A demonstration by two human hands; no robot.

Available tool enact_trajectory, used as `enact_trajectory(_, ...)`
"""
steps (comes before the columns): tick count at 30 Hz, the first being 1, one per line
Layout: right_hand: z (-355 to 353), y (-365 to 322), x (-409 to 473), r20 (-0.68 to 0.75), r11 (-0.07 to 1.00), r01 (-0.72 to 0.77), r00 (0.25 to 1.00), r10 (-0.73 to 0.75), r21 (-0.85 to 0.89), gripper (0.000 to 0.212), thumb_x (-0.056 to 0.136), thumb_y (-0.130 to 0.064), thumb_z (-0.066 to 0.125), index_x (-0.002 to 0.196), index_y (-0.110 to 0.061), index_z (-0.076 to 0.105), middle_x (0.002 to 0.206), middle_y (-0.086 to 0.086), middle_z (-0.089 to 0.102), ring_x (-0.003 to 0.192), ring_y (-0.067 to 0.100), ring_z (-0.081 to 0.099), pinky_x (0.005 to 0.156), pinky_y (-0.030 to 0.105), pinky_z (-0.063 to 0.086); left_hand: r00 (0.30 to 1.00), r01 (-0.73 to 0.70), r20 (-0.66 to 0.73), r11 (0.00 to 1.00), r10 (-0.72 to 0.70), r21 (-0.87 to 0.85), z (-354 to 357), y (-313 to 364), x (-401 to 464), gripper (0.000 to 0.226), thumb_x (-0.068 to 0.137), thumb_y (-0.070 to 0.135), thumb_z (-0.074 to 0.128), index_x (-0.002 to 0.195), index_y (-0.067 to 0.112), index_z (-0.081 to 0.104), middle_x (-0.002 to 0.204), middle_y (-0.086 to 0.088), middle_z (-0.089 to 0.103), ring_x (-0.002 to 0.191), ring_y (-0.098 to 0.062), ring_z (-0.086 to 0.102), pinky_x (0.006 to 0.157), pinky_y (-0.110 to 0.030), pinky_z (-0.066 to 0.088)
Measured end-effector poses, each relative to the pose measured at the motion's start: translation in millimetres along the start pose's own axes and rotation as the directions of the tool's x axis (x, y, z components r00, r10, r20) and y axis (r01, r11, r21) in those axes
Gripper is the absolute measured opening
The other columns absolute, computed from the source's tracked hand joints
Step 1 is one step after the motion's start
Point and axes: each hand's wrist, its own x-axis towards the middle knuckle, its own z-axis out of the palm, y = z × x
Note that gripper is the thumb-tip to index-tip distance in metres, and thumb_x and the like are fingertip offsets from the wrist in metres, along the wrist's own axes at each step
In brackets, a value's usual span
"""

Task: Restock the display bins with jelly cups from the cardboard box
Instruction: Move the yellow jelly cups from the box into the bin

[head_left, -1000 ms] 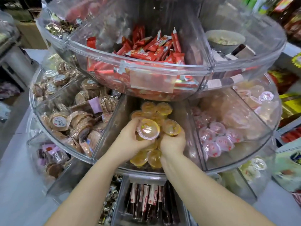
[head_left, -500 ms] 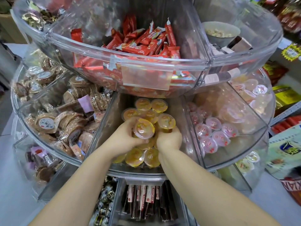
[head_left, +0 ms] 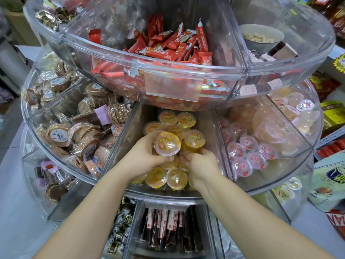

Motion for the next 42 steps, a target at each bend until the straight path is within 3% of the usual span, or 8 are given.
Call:
enact_trajectory(8, 7, -6, -2, 0.041, 0.996, 0.058, 0.998, -0.056, -0.067, 0.03, 0.084, 0.002, 0.051, 0.103, -0.018, 0.064, 0.097, 0.009, 0.07, 0.092, 0.029, 0.066, 0.086, 0.051, 0.054, 0.999, -0.036, -0.007, 0.97, 0.039, 0.239, -3, 3, -8, 0.056, 0.069, 0.018, 0.081, 0.109, 0.036, 0.046, 0.12, 0.008, 0.052, 0.11, -0.005, 0.051, 0.084, -0.002, 0.035)
enact_trajectory(16, 2, -8, -12, 0.066, 0.99, -0.037, 0.997, 0.028, 0.135, 0.017, 0.089, 0.008, 0.048, 0.097, -0.003, 0.059, 0.083, 0.009, 0.063, 0.074, 0.019, 0.063, 0.056, 0.023, 0.054, 0.996, -0.045, -0.071, 0.982, 0.059, 0.186, -8, 8, -23, 0.051, 0.07, 0.02, 0.08, 0.1, 0.044, 0.047, 0.115, 0.005, 0.057, 0.104, 0.001, 0.055, 0.081, -0.007, 0.041)
enact_trajectory(18, -2, -5, -20, 0.074, 0.987, -0.049, 0.997, 0.038, 0.152, 0.016, 0.087, 0.01, 0.049, 0.087, -0.003, 0.058, 0.083, 0.012, 0.061, 0.076, 0.02, 0.062, 0.064, 0.024, 0.054, 0.994, -0.031, -0.101, 0.984, 0.049, 0.173, -10, 7, -28, 0.052, 0.07, 0.021, 0.08, 0.1, 0.047, 0.047, 0.117, 0.006, 0.056, 0.106, 0.002, 0.053, 0.083, -0.007, 0.04)
enact_trajectory(21, -6, -3, -33, 0.11, 1.0, -0.029, 0.993, 0.03, -0.01, 0.018, 0.085, 0.006, 0.055, 0.085, -0.011, 0.06, 0.095, 0.013, 0.064, 0.095, 0.03, 0.062, 0.083, 0.034, 0.053, 0.993, 0.0, -0.114, 0.992, 0.015, 0.129, -12, 7, -34, 0.055, 0.07, 0.022, 0.081, 0.108, 0.045, 0.048, 0.118, 0.006, 0.057, 0.109, -0.004, 0.054, 0.094, -0.025, 0.044)
enact_trajectory(24, 0, -8, -43, 0.267, 0.941, 0.121, 0.963, -0.035, -0.316, 0.036, 0.084, -0.005, 0.064, 0.118, -0.013, 0.057, 0.111, 0.006, 0.063, 0.106, 0.025, 0.059, 0.093, 0.04, 0.051, 0.996, 0.046, -0.084, 0.997, -0.041, 0.058, -15, 4, -37, 0.066, 0.071, 0.013, 0.08, 0.124, 0.029, 0.044, 0.121, 0.006, 0.059, 0.113, -0.009, 0.057, 0.098, -0.04, 0.047)
enact_trajectory(28, 14, -17, -49, 0.559, 0.76, 0.441, 0.82, -0.124, -0.477, 0.041, 0.078, -0.01, 0.072, 0.117, -0.019, 0.06, 0.108, -0.001, 0.068, 0.102, 0.015, 0.062, 0.092, 0.036, 0.051, 0.996, 0.077, -0.043, 0.996, -0.079, -0.041, -19, -2, -39, 0.059, 0.073, 0.004, 0.076, 0.117, 0.026, 0.043, 0.119, 0.006, 0.06, 0.111, -0.005, 0.059, 0.1, -0.034, 0.047)
enact_trajectory(35, 31, -10, -33, 0.526, 0.642, 0.494, 0.835, -0.162, -0.586, 0.05, 0.07, -0.028, 0.077, 0.113, -0.012, 0.057, 0.108, 0.003, 0.066, 0.1, 0.02, 0.062, 0.089, 0.04, 0.051, 0.98, 0.177, -0.117, 0.974, -0.161, 0.142, -18, -5, -39, 0.061, 0.084, -0.001, 0.058, 0.134, 0.029, 0.039, 0.131, -0.005, 0.047, 0.115, -0.015, 0.054, 0.097, -0.036, 0.048)
enact_trajectory(42, 44, -6, -22, 0.541, 0.691, 0.477, 0.828, -0.147, -0.543, 0.045, 0.074, -0.013, 0.073, 0.116, -0.017, 0.057, 0.107, 0.001, 0.066, 0.101, 0.017, 0.062, 0.089, 0.031, 0.05, 0.948, 0.271, -0.156, 0.961, -0.278, -0.061, -16, -9, -42, 0.074, 0.082, -0.01, 0.046, 0.146, 0.016, 0.019, 0.139, 0.002, 0.042, 0.117, 0.0, 0.047, 0.091, -0.011, 0.04)
